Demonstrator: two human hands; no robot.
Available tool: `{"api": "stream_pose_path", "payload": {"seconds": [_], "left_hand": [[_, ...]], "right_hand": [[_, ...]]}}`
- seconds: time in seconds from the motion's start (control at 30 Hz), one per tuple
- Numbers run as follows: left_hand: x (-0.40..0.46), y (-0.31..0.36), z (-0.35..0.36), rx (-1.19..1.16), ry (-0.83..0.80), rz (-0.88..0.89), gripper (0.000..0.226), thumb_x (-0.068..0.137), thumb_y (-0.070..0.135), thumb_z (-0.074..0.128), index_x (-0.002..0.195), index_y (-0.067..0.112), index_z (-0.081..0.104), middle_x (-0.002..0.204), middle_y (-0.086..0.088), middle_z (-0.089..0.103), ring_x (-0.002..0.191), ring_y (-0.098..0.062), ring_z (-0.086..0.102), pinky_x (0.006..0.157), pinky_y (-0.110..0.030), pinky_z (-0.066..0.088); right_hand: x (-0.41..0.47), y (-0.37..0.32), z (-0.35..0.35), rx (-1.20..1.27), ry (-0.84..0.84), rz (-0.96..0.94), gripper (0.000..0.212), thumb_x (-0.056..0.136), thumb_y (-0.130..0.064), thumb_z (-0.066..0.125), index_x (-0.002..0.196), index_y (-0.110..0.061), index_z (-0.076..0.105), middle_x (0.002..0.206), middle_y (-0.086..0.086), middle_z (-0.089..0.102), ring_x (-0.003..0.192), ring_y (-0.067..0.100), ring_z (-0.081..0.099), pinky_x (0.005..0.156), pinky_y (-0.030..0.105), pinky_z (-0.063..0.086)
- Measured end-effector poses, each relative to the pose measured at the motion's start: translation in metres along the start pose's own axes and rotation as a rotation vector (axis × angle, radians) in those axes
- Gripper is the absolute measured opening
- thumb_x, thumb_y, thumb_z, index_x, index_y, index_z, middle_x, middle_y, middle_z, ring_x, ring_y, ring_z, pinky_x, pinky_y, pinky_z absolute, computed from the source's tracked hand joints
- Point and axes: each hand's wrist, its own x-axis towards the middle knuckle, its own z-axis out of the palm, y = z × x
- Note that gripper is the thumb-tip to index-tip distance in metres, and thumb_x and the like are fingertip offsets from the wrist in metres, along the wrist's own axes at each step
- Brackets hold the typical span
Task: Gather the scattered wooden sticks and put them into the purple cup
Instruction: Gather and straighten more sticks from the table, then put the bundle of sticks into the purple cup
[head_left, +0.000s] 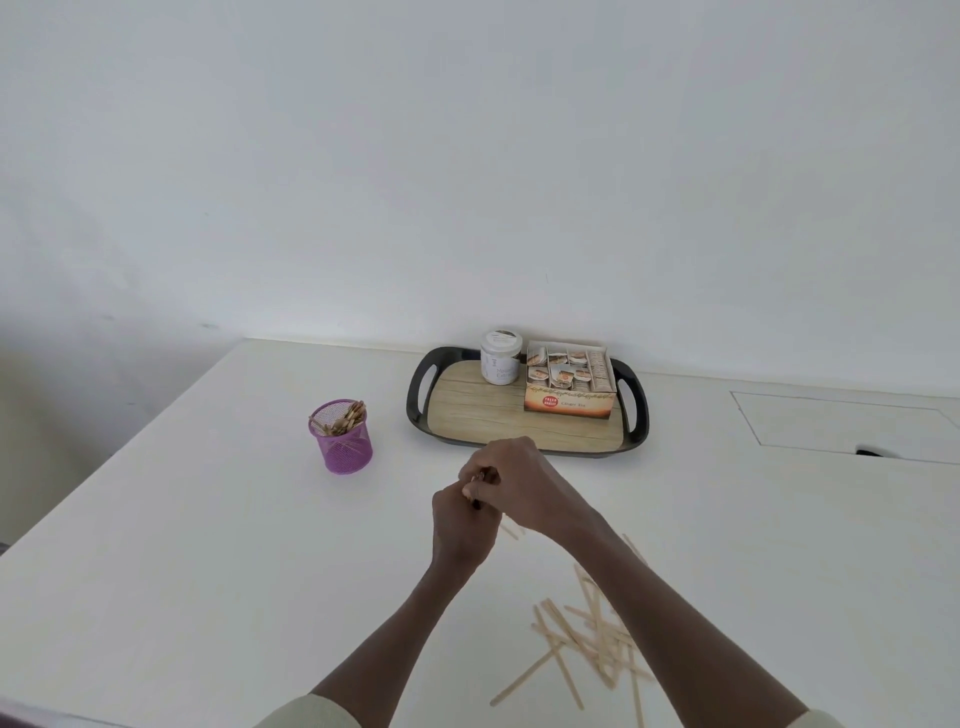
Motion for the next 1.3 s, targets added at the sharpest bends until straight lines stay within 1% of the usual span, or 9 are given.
{"api": "stream_pose_path", "payload": {"seconds": [0.23,0.4,0.5,0.57,0.67,0.83,0.97,1.1,1.3], "left_hand": [[0.01,-0.021,-0.006,0.014,-0.029,-0.035,0.029,0.074,0.014,0.051,0.05,0.028,0.041,0.043,0.008,0.037,0.046,-0.008,0.026,0.044,-0.02,0.021],[0.015,-0.039,-0.016,0.096,-0.004,-0.071,0.028,0.073,0.037,0.061,0.059,0.022,0.041,0.047,0.011,0.043,0.045,-0.01,0.033,0.044,-0.015,0.026],[0.015,-0.06,-0.029,0.284,-0.024,-0.091,0.025,0.081,0.042,0.07,0.101,0.029,0.063,0.1,0.018,0.068,0.094,-0.005,0.063,0.081,-0.016,0.045],[0.017,-0.08,-0.038,0.509,-0.078,-0.094,0.061,0.085,0.051,0.065,0.136,0.02,0.051,0.144,0.002,0.052,0.137,-0.018,0.043,0.111,-0.032,0.033],[0.016,-0.1,-0.05,0.814,-0.171,-0.088,0.077,0.085,0.068,0.049,0.149,0.027,0.035,0.165,-0.006,0.013,0.153,-0.03,0.001,0.12,-0.053,0.003],[0.01,-0.117,-0.056,0.931,-0.255,-0.085,0.087,0.085,0.078,0.024,0.153,0.025,0.03,0.166,-0.002,0.01,0.153,-0.033,-0.001,0.119,-0.063,-0.002],[0.012,-0.112,-0.055,0.921,-0.235,-0.051,0.078,0.086,0.071,0.033,0.145,0.022,0.047,0.163,-0.004,0.024,0.152,-0.033,0.01,0.119,-0.06,-0.001],[0.011,-0.11,-0.056,0.911,-0.236,-0.052,0.074,0.085,0.067,0.039,0.14,0.021,0.054,0.159,-0.005,0.033,0.15,-0.033,0.022,0.12,-0.06,0.011],[0.013,-0.107,-0.056,0.908,-0.223,-0.045,0.07,0.079,0.064,0.05,0.132,0.019,0.063,0.151,-0.007,0.047,0.142,-0.036,0.038,0.114,-0.062,0.026]], "right_hand": [[0.013,-0.008,0.006,-0.029,-0.032,0.049,0.019,0.083,0.003,0.06,0.087,-0.004,0.078,0.082,0.008,0.077,0.076,0.014,0.072,0.075,0.027,0.06],[0.025,-0.007,0.004,-0.088,0.032,0.057,0.018,0.083,0.002,0.064,0.086,-0.005,0.079,0.084,0.006,0.077,0.078,0.013,0.07,0.075,0.027,0.059],[0.037,-0.005,-0.005,-0.089,0.081,0.078,0.013,0.083,0.0,0.068,0.087,-0.005,0.08,0.083,0.005,0.077,0.075,0.012,0.069,0.074,0.025,0.058],[0.046,-0.006,-0.01,-0.089,0.105,0.069,0.011,0.084,-0.002,0.07,0.087,-0.006,0.08,0.081,0.004,0.077,0.073,0.01,0.069,0.074,0.023,0.058],[0.062,-0.011,-0.012,-0.078,0.137,0.046,0.011,0.084,-0.002,0.07,0.087,-0.005,0.08,0.081,0.003,0.077,0.075,0.01,0.07,0.075,0.022,0.057],[0.101,-0.027,0.001,-0.057,0.144,0.003,0.013,0.085,-0.002,0.067,0.087,-0.006,0.079,0.077,0.003,0.076,0.061,0.003,0.061,0.062,0.014,0.049],[0.137,-0.048,0.021,-0.071,0.17,-0.057,0.015,0.088,-0.004,0.065,0.094,-0.005,0.079,0.086,0.005,0.077,0.069,0.005,0.062,0.063,0.002,0.039],[0.171,-0.066,0.046,-0.086,0.157,-0.101,0.017,0.088,0.0,0.058,0.083,0.003,0.073,0.078,0.016,0.072,0.073,0.03,0.065,0.072,0.039,0.053],[0.207,-0.075,0.08,-0.148,0.099,-0.076,0.033,0.093,-0.002,0.05,0.064,-0.013,0.06,0.076,0.009,0.063,0.075,0.025,0.056,0.071,0.037,0.044]]}}
